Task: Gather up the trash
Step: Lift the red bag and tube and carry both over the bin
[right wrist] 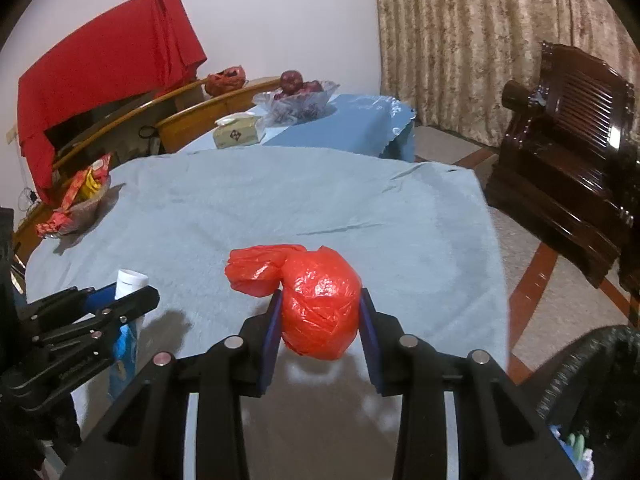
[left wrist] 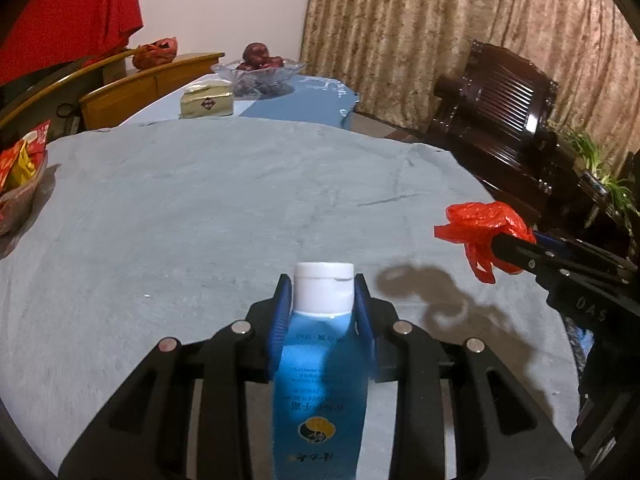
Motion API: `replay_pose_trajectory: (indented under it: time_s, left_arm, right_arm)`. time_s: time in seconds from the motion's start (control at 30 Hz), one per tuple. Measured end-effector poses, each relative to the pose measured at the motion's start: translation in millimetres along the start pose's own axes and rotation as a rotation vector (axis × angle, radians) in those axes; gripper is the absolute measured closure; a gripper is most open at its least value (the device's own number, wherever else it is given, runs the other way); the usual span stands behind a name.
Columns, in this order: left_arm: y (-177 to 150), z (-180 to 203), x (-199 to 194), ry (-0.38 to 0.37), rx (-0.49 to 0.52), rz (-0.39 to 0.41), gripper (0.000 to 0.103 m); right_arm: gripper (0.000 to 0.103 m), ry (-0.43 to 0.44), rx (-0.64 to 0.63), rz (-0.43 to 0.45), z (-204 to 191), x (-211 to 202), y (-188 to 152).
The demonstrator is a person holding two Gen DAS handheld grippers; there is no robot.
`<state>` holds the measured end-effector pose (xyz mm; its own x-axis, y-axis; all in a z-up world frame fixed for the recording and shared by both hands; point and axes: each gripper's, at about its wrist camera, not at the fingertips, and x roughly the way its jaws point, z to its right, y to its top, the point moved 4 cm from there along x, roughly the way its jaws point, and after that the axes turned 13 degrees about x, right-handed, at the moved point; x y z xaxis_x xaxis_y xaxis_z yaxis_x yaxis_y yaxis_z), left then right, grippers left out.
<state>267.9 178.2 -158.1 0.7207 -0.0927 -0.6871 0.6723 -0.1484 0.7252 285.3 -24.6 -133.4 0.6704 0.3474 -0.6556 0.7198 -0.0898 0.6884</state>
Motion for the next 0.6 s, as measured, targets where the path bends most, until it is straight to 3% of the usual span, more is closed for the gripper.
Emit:
replay_pose_trajectory:
  time_s: [0.6]
  left_arm:
    - [18.0, 114.6, -42.0, -0.151, 0.095, 0.06, 0.074]
  right_arm:
    - [0.067, -0.044, 0.058, 0.085, 63.9, -110.7, -11.6]
